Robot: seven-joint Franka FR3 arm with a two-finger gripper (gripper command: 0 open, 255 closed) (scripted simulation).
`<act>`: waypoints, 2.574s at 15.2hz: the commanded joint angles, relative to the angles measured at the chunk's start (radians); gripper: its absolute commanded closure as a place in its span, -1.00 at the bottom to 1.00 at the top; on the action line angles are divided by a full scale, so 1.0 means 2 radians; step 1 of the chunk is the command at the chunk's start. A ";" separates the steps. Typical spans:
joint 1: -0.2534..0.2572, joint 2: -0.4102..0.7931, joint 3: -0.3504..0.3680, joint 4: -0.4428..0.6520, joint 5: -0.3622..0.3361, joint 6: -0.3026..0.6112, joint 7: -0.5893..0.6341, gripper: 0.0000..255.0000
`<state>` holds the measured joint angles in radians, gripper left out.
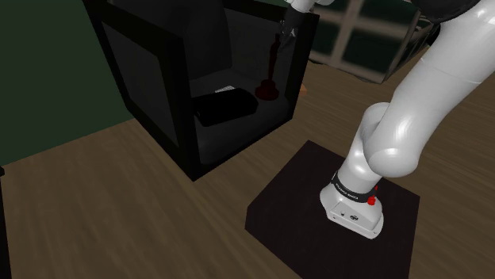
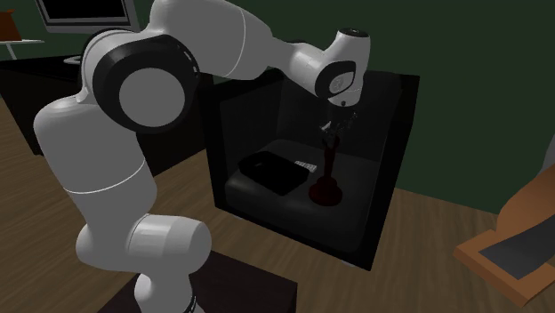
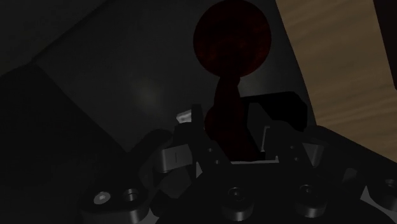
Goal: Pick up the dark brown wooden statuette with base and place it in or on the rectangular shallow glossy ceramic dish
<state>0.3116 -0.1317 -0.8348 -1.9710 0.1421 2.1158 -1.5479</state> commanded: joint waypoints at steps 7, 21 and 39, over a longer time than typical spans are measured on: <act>0.000 -0.002 0.001 0.012 -0.003 -0.013 0.004 1.00; 0.001 0.001 0.003 0.107 -0.007 -0.105 0.020 1.00; 0.046 -0.003 0.078 0.200 -0.036 -0.184 0.152 1.00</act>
<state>0.3946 -0.1365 -0.6953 -1.5832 0.0754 1.7566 -1.2714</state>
